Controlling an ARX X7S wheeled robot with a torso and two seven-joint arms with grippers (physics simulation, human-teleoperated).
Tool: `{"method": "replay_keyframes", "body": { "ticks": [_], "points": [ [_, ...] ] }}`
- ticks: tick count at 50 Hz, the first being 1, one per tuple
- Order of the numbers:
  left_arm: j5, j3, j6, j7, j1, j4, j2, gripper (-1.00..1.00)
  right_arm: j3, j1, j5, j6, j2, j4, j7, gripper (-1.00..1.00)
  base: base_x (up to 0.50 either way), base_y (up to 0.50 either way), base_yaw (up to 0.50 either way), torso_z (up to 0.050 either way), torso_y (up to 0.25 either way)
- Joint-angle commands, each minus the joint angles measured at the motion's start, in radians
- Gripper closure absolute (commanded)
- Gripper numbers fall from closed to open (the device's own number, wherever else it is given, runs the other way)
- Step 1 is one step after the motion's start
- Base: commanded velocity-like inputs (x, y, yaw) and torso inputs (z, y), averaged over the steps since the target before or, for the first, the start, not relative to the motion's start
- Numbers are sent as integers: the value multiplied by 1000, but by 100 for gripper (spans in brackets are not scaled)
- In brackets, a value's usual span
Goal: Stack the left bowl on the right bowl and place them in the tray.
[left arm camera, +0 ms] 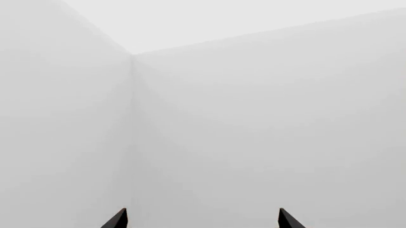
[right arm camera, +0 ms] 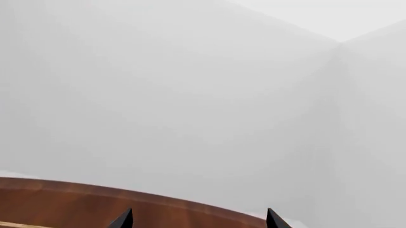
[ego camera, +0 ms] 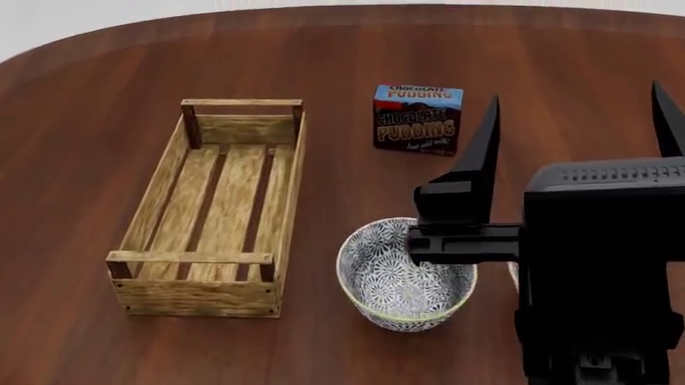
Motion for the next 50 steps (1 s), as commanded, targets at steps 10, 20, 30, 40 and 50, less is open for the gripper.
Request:
{"method": "replay_keyframes", "body": {
  "ticks": [10,20,30,40,50],
  "points": [
    [-7,9,11,-8,-13,4,-17,-100,24,4,34,21,15,-16,6,-100,476,0,0,0,2],
    [-1,14,23,-13,-9,3,-25,-100,-8,13,27,16,11,4,24,-100,475,25,0,0,1],
    [-25,11,31,-20,-28,10,-47,-100,-19,8,30,5,12,12,29,-100,476,254,0,0,1],
    [-36,31,48,-52,-30,16,-84,-100,51,-6,78,33,27,-24,15,-100,467,246,0,0,1],
    [-65,73,-17,-70,-104,17,-75,-100,59,10,99,45,30,-32,32,-100,-5,-1,0,0,1]
  ]
}}
